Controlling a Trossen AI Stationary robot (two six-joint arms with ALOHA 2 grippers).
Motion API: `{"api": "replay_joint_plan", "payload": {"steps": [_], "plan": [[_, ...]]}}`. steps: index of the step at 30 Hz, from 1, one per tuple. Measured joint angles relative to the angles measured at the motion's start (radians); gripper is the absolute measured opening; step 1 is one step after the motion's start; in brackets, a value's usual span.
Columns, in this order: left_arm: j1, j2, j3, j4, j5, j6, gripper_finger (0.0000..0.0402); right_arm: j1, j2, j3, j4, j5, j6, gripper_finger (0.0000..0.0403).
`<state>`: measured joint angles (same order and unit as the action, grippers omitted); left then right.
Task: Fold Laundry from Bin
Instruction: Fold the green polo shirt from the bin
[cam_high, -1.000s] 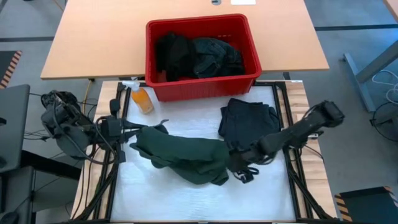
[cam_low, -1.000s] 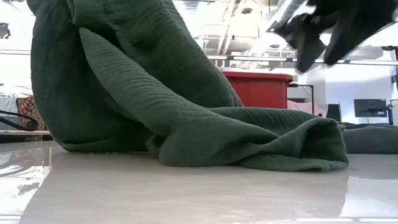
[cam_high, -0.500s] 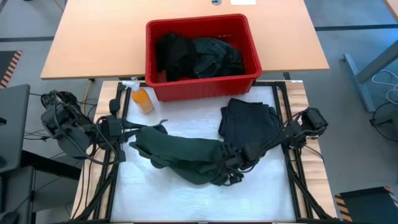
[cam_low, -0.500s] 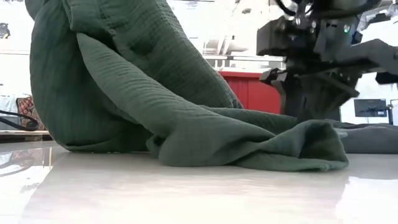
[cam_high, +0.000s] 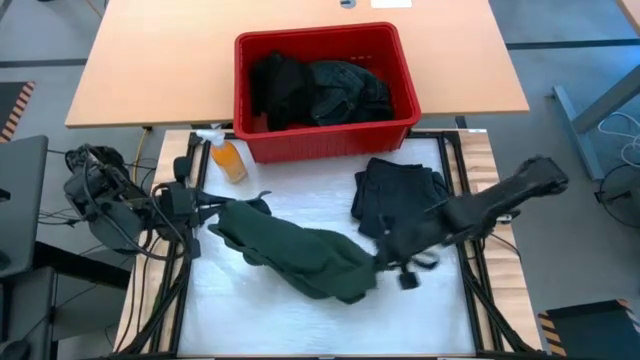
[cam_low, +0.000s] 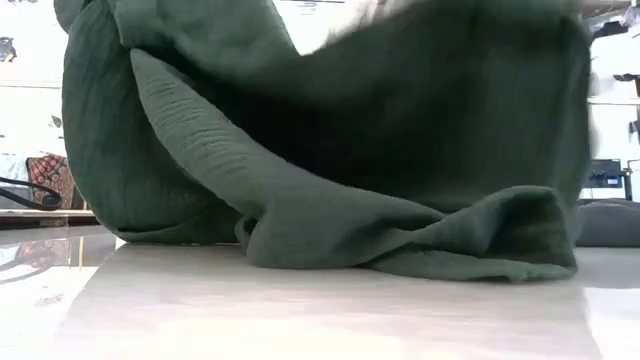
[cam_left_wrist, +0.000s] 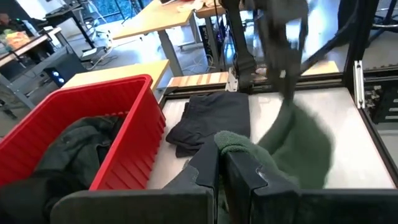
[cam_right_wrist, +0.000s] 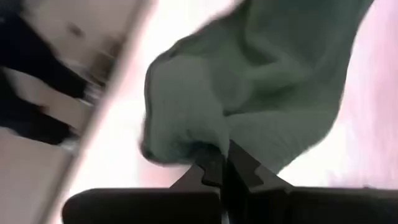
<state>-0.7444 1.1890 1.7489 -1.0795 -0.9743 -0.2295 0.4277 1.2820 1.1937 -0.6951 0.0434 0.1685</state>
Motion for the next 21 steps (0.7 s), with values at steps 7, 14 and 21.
{"api": "replay_joint_plan", "payload": {"steps": [7,14,21], "plan": [[0.0,-0.026,0.0,0.0,-0.035,-0.001,0.0,0.07,-0.293,0.067,-0.073,0.048,0.034,0.0018],[0.0,-0.051,0.0,0.076,-0.115,0.077,0.0,0.136,-0.467,0.066,-0.003,0.176,0.002,0.0019],[0.0,-0.081,0.0,0.379,0.051,0.347,0.0,0.189,-0.513,0.066,0.295,0.142,-0.223,0.0019]]}}
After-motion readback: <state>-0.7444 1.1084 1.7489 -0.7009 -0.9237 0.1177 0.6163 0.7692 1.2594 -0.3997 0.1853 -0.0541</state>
